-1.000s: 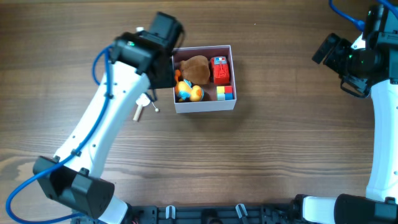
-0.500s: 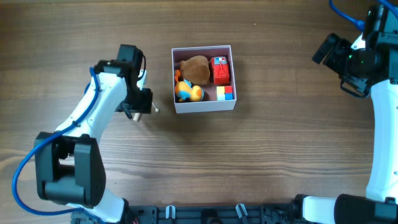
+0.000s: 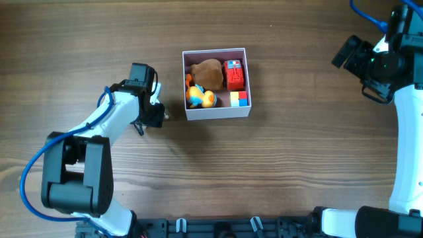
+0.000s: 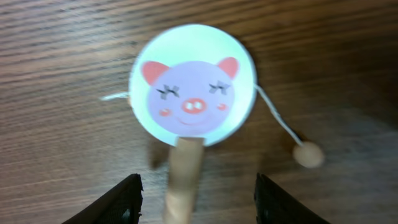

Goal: Pack container
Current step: 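Lower the left gripper onto the pig rattle drum and grasp it, then carry the rattle drum with the left gripper and release it in the box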

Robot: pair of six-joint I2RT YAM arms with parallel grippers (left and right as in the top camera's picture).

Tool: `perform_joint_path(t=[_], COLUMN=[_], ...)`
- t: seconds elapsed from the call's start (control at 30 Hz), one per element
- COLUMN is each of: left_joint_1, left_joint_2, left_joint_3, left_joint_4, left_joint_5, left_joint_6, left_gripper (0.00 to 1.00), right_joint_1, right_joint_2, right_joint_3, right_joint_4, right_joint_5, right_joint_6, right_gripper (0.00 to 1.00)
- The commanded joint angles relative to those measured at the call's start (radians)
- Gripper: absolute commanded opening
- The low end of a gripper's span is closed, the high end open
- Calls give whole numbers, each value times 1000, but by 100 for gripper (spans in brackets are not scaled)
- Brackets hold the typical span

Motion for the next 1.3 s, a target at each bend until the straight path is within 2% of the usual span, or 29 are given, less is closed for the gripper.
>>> perform_joint_path(t=[0.0, 0.07, 0.2, 0.27, 0.3, 0.43, 0.57, 0.7, 0.77, 0.8, 0.83, 0.93, 0.97, 1.0, 1.03, 1.1, 1.2, 1.27], left_joint_1=[26, 26, 26, 26, 26, 21, -7, -56, -57, -57, -57, -58, -58, -58, -57, -57, -58, -59], left_joint_2=[40, 69, 80, 80, 80, 54, -48, -166, -206, -223, -232, -240, -240, -240, -240, -240, -240, -240], left_joint_3=[-7, -8, -8, -8, -8, 26, 162, 203, 203, 203, 203, 203, 203, 203, 203, 203, 203, 203], left_joint_4=[13, 14, 24, 22, 19, -38, -172, -192, -172, -169, -170, -193, -196, -189, -169, -111, -82, -52], left_joint_5=[-23, -23, -23, -23, -23, -24, -3, 169, 298, 298, 261, -46, -76, -45, 60, 369, 382, 483], left_joint_6=[18, 18, 18, 18, 17, 1, -27, -34, -72, -132, -157, -274, -278, -277, -257, -166, -201, -220], left_gripper=[57, 53, 31, 9, 4, 4, 4, 4, 4, 4, 4, 4, 4, 4, 4, 4, 4, 4], right_joint_1=[0, 0, 0, 0, 0, 0, 0, 0, 0, 0, 0, 0, 0, 0, 0, 0, 0, 0], right_joint_2=[-2, -2, -2, -2, -2, -2, -2, -2, -2, -2, -2, -2, -2, -2, -2, -2, -2, -2], right_joint_3=[5, 5, 5, 5, 5, 5, 5, 5, 5, 5, 5, 5, 5, 5, 5, 5, 5, 5], right_joint_4=[2, 2, 3, 3, 3, 3, 3, 3, 3, 3, 3, 3, 3, 3, 3, 3, 3, 3], right_joint_5=[7, 7, 7, 7, 7, 7, 7, 7, 7, 7, 7, 7, 7, 7, 7, 7, 7, 7], right_joint_6=[6, 6, 5, 6, 6, 6, 5, 6, 6, 5, 5, 5, 5, 6, 5, 6, 6, 6], right_gripper=[100, 100, 100, 100, 100, 100, 100, 100, 100, 100, 100, 100, 100, 100, 100, 100, 100, 100])
